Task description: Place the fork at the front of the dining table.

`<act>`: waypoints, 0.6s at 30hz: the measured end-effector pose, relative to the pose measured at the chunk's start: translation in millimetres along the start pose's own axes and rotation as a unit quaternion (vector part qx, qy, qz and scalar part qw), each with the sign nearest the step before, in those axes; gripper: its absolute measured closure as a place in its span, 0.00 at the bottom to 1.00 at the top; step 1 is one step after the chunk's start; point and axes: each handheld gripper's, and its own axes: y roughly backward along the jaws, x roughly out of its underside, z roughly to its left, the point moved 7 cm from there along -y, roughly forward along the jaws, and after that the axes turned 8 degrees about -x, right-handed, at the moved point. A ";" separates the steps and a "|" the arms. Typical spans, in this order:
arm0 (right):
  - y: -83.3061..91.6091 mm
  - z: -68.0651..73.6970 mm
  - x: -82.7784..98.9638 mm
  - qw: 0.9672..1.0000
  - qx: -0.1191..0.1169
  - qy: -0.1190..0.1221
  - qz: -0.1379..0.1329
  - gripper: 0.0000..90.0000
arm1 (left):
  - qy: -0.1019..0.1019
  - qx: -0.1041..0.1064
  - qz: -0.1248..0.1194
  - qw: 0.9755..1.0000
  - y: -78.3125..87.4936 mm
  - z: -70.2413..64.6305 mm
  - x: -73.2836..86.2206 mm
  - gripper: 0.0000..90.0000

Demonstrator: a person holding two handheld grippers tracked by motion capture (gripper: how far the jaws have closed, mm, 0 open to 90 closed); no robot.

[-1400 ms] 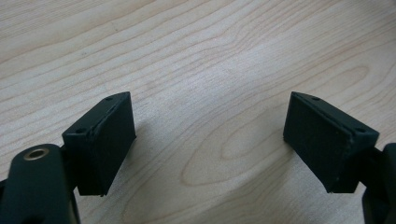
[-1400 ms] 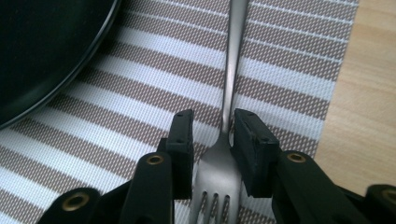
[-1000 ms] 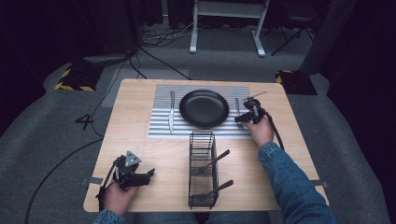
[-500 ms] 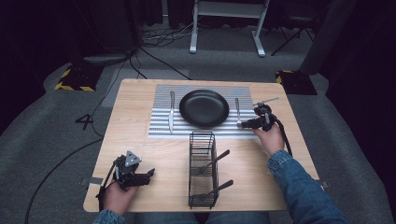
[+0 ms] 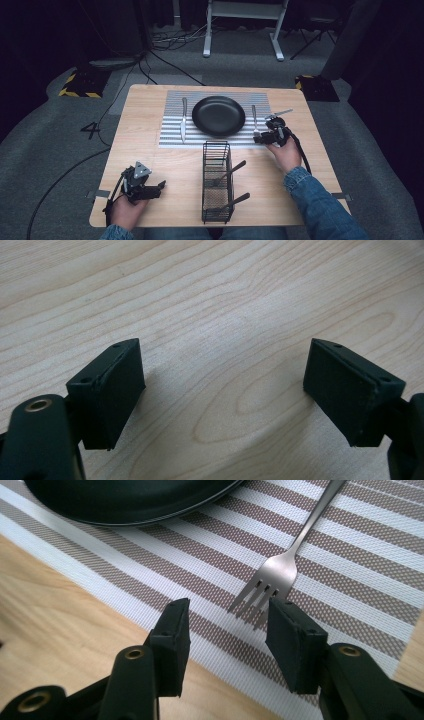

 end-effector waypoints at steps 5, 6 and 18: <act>25.7 8.0 8.6 1.000 -0.007 0.015 -0.023 0.55 | 0.000 0.000 -0.001 1.000 0.3 -0.3 0.3 0.19; 31.6 9.6 11.3 0.999 -0.009 0.020 -0.027 0.54 | 0.000 0.000 -0.001 1.000 0.6 -0.4 0.6 0.19; 88.8 19.9 54.6 0.994 -0.017 0.067 -0.086 0.47 | -0.002 0.002 0.000 1.000 1.6 -0.8 1.6 0.19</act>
